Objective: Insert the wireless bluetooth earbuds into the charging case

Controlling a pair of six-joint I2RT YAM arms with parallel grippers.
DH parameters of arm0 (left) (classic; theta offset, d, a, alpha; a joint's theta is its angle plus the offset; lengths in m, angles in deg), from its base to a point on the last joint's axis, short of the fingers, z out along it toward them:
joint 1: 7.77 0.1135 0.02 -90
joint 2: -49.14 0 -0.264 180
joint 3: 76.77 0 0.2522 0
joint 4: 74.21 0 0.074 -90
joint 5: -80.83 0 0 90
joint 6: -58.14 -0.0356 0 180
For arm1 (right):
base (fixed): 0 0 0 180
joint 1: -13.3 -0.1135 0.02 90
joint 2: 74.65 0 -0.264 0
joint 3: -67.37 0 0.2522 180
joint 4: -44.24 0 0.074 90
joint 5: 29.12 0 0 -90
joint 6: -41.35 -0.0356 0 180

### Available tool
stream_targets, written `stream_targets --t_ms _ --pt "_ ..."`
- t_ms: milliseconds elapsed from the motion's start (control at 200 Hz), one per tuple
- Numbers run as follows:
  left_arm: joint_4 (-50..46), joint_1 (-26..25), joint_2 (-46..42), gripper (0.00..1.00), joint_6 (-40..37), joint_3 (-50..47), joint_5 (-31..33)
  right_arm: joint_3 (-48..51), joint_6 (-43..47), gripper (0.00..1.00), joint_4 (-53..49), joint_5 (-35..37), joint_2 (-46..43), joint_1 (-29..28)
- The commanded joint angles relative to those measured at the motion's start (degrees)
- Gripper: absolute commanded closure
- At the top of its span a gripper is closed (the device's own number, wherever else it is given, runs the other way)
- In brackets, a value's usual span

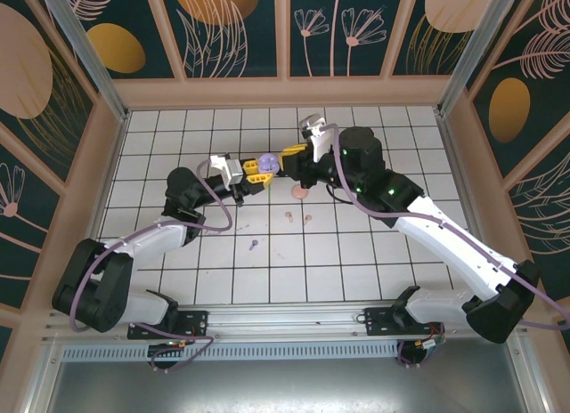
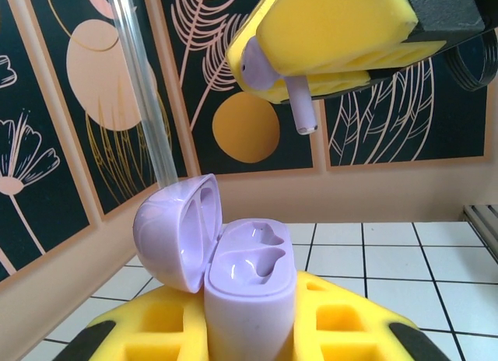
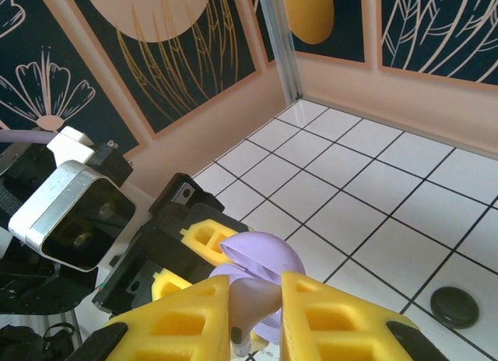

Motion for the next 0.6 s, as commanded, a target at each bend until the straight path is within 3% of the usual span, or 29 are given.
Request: stream_targets --t_ms 0,596 --pt "0.93 -0.40 0.36 1.00 -0.11 1.69 -1.52 1.20 -0.84 0.81 4.13 -2.35 -1.18 -0.29" --pt "0.82 -0.73 1.02 1.00 1.48 2.88 -2.07 0.36 -1.36 0.80 5.68 -2.92 3.10 -1.98"
